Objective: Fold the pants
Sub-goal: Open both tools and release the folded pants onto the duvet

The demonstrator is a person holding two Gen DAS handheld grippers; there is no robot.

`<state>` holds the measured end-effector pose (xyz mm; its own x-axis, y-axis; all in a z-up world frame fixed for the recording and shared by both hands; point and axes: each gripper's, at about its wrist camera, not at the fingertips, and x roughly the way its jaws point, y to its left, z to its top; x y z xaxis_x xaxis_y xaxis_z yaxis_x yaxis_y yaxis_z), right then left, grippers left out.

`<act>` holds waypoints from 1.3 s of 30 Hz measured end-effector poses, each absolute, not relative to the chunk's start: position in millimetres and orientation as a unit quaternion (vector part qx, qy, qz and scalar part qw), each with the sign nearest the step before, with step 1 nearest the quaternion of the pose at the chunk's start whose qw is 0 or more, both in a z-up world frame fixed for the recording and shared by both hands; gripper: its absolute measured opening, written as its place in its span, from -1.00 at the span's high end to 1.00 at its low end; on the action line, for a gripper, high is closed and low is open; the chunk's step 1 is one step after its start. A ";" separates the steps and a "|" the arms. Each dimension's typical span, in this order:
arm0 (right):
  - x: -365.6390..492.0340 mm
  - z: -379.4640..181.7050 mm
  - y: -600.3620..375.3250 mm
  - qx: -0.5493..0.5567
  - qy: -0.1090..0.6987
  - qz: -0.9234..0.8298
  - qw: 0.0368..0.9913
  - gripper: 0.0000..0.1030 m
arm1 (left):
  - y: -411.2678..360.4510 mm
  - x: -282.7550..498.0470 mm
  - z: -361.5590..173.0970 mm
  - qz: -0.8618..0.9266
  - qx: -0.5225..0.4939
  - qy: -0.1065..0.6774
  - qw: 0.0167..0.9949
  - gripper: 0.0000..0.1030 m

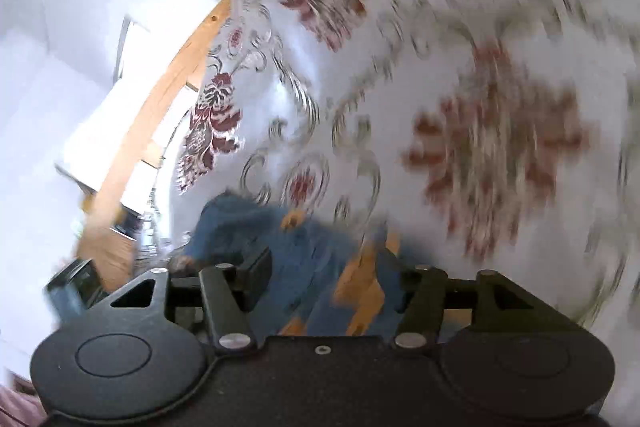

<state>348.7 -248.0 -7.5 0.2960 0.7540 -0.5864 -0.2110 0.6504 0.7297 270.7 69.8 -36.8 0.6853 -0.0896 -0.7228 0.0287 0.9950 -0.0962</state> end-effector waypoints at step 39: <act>-13.5 -40.9 -435.1 0.249 0.301 -0.111 0.914 -0.96 | -212.4 223.2 -10.7 -0.435 0.114 0.310 0.838 -0.99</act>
